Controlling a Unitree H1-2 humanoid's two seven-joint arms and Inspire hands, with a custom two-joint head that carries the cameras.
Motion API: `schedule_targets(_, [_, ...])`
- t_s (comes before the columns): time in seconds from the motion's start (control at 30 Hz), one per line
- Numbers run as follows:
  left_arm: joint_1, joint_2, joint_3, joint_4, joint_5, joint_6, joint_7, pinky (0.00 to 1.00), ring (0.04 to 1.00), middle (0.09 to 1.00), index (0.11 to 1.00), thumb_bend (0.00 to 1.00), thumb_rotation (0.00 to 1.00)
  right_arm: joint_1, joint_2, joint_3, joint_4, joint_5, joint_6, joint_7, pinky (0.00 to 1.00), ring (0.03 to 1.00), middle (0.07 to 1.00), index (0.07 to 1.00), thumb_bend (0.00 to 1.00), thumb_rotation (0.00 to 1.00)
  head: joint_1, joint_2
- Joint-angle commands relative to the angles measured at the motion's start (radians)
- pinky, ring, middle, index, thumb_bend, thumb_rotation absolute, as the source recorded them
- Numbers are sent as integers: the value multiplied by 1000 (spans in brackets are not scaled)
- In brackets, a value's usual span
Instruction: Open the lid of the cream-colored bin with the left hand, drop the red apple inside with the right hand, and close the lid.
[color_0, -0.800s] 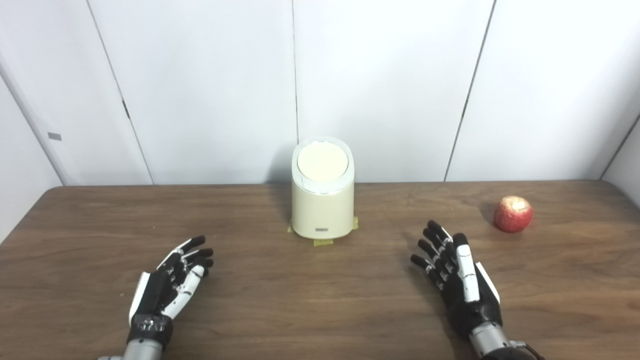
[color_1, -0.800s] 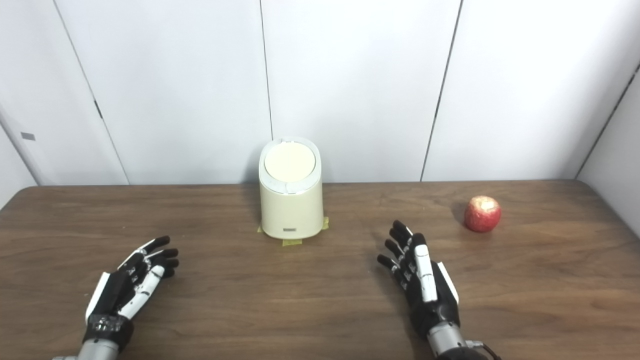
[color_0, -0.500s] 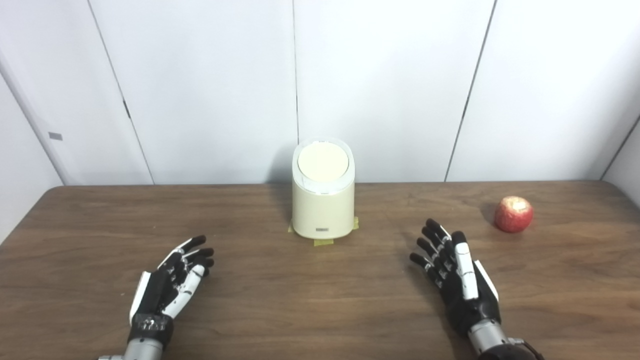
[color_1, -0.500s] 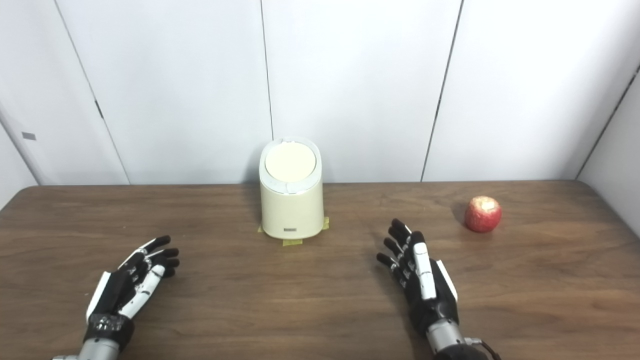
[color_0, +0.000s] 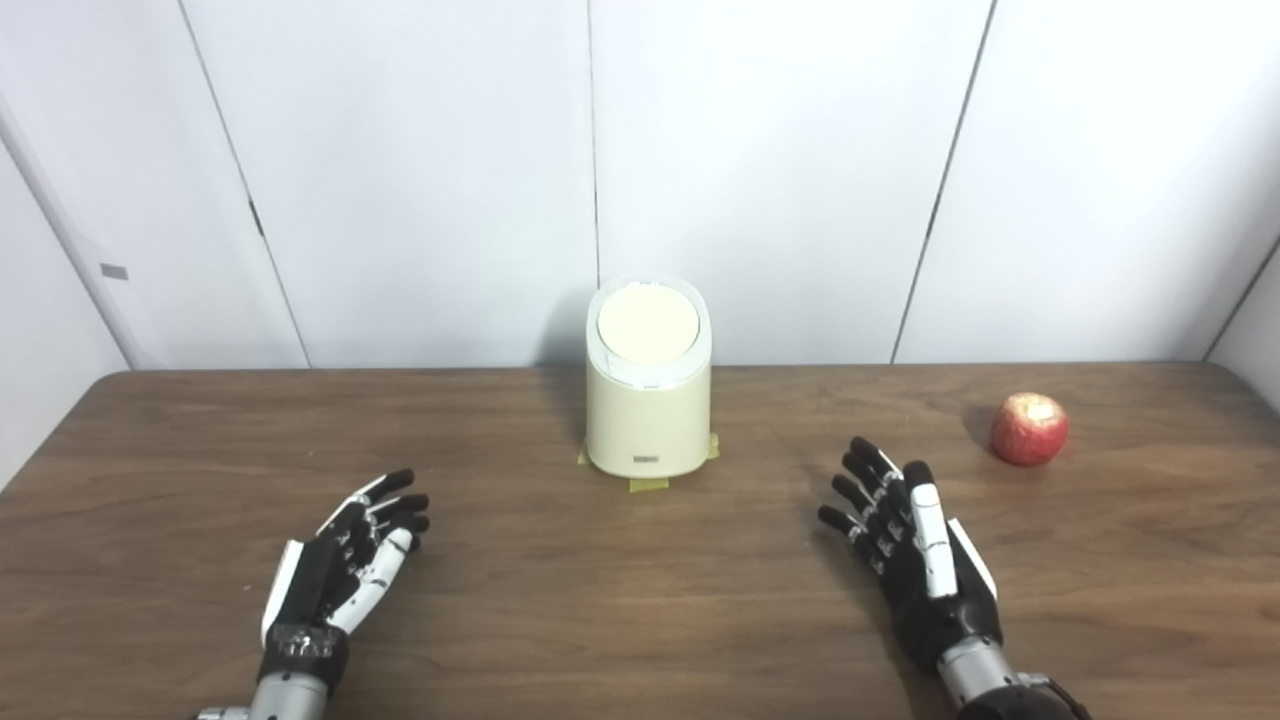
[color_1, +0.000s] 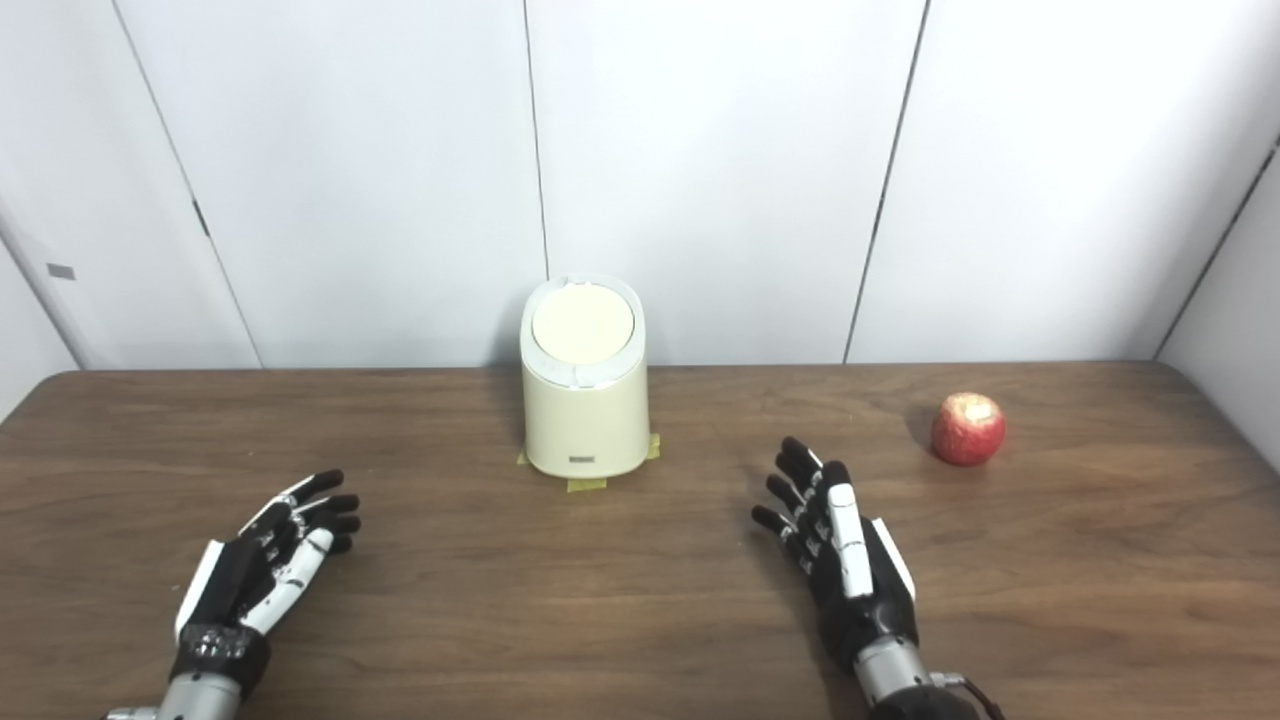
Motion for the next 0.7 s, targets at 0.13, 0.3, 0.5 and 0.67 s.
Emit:
schedule_targets(0.13, [-6, -5, -14, 26, 11, 4, 5, 728, 740, 760, 830, 327, 433, 16, -6, -5, 54, 4, 35, 3, 827, 936, 948, 909, 548, 932, 7, -5])
schedule_targets(0.3, [2, -21, -4, 13, -31, 24, 1, 747, 754, 768, 843, 360, 417, 22, -14, -7, 59, 11, 24, 18, 835, 943, 959, 921, 542, 950, 19, -19])
schedule_targets(0.5, [-3, -37, 18, -39, -97, 41, -2, 738, 763, 778, 849, 366, 292, 27, -11, -7, 67, 13, 19, 16, 827, 942, 954, 913, 547, 938, 26, -32])
schedule_targets(0.67, [-43, -33, 24, -121, -110, 118, 2, 736, 764, 786, 858, 422, 271, 20, -10, 0, 92, 4, 3, 16, 821, 935, 949, 911, 553, 929, 32, -46])
